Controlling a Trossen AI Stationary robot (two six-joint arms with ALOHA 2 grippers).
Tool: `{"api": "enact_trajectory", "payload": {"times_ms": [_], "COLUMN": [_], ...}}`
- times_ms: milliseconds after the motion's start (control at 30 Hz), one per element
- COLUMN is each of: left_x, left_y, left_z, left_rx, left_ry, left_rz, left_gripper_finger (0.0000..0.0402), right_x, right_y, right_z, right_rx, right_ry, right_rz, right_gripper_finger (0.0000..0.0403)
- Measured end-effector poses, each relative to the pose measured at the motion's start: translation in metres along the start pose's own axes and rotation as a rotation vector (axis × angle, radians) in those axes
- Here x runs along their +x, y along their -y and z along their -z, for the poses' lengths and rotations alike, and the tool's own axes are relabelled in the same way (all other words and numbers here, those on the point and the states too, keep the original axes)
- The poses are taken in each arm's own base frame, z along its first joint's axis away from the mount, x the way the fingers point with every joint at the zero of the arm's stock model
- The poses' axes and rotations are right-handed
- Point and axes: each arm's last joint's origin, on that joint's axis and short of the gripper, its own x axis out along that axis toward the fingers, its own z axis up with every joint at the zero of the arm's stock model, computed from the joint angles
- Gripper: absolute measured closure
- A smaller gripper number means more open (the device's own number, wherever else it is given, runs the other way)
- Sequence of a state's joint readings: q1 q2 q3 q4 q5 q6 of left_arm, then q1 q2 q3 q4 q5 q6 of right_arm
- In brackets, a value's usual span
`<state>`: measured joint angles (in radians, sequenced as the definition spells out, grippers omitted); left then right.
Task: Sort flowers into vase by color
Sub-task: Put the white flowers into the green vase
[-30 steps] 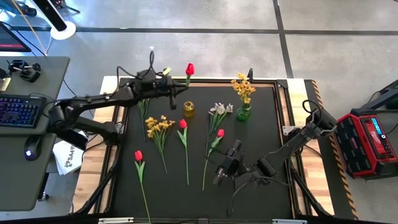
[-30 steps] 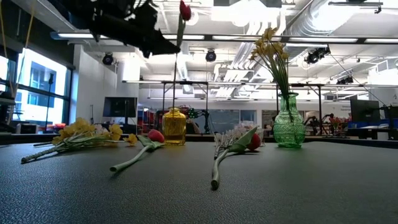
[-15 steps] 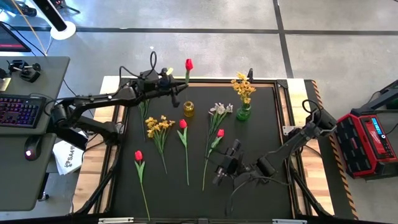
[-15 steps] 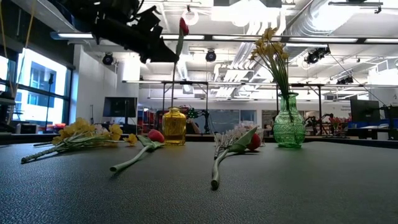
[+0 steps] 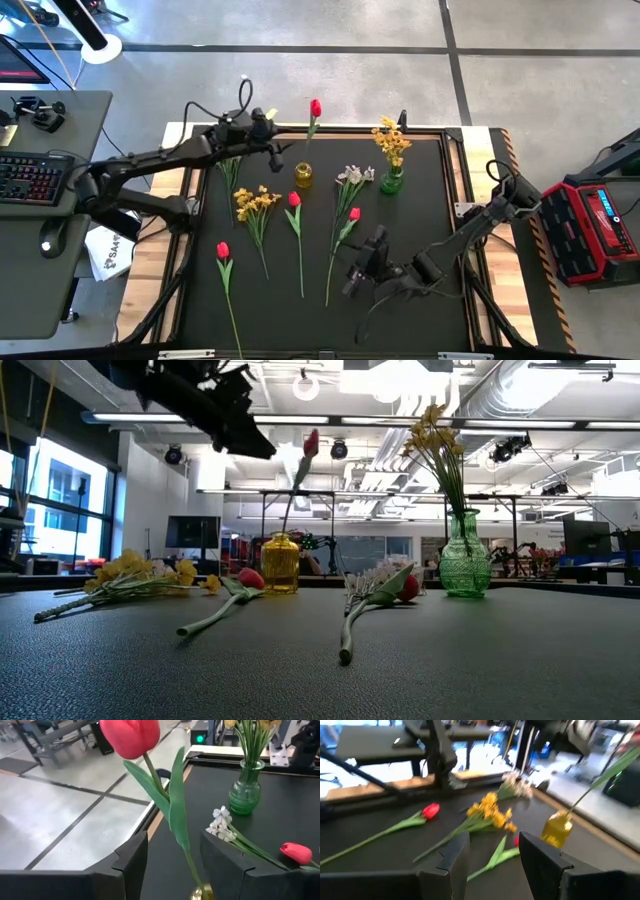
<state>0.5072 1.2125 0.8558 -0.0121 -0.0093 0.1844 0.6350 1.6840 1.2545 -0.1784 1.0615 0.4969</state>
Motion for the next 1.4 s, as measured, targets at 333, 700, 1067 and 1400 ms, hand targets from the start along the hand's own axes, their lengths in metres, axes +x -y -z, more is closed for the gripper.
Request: {"api": "enact_trajectory", "payload": {"times_ms": [333, 700, 1067, 1400], "left_x": [-0.067, -0.103, -0.097, -0.104], "left_y": [0.026, 0.08, 0.107, 0.121], "left_z": [-0.017, 0.056, 0.111, 0.119], "left_rx": [0.06, -0.096, -0.174, -0.145], "left_ry": [-0.021, 0.028, 0.033, -0.023], "left_rz": [-0.012, 0.108, 0.209, 0.288], "left_gripper_finger": [0.0232, 0.0232, 0.0232, 0.0232], "right_x": [0.005, 0.001, 0.003, 0.067], "right_y": [0.012, 0.019, 0.044, 0.06], "right_z": [0.02, 0.038, 0.05, 0.043], "right_rx": [0.137, 0.28, 0.324, 0.262], "right_ry": [-0.265, -0.686, -0.892, -0.798], "right_rz": [-0.06, -0.156, 0.068, -0.016], "right_gripper_finger": [0.0247, 0.0247, 0.023, 0.012]}}
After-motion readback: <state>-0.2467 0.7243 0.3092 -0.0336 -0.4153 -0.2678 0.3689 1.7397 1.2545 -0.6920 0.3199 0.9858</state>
